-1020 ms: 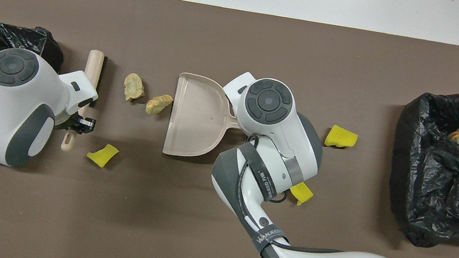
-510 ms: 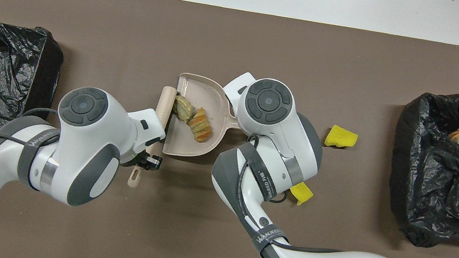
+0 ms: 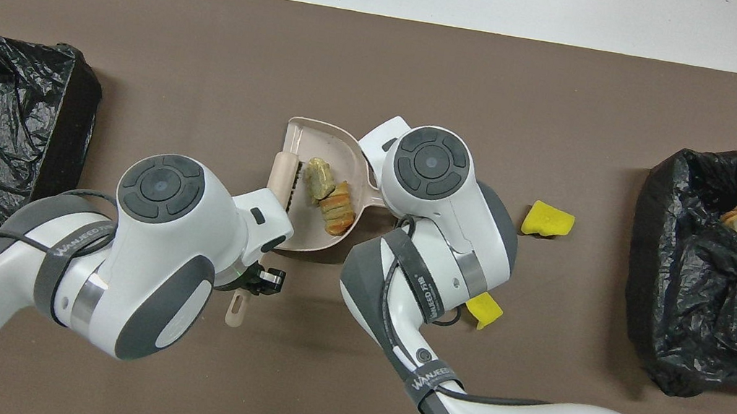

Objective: Sweep and dump trash in bin
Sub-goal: 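Sweep the yellow sponge piece into the dustpan with the left gripper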

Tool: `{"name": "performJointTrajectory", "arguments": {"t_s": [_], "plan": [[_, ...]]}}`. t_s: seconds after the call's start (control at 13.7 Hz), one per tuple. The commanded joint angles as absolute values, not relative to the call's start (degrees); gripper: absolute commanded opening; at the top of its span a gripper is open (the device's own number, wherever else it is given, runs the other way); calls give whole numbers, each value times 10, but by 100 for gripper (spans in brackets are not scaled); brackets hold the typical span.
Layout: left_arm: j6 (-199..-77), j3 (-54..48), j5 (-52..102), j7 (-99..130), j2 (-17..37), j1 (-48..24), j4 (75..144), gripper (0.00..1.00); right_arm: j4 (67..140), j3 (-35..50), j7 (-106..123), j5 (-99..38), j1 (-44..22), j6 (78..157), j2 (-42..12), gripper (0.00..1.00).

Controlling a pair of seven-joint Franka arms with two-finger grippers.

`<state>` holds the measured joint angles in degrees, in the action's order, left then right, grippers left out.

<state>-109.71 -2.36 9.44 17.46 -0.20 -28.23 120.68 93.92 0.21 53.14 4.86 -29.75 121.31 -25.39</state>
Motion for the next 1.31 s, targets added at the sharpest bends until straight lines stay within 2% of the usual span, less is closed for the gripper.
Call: {"name": "performJointTrajectory", "arguments": {"t_s": [0.0,0.22,0.66,0.87,1.02,1.24], "plan": [[-1029,-16,79,254,-76,-280,1217,0,947,4,541,54,-296,1224,-252,0],[-911,-15,45,356,-123,-279,1242,0,947,4,541,54,-295,1223,-252,0],[-911,-17,43,442,-239,-189,1405,0,947,4,541,55,-295,1223,-252,0],[-989,-18,43,499,-225,-196,1457,0,947,4,541,55,-294,1223,-252,0],[-1051,-18,62,500,-186,-197,1453,0,950,4,542,55,-294,1223,-251,0],[-1130,-18,101,473,-151,-238,1433,0,953,4,542,54,-294,1224,-251,0]]}}
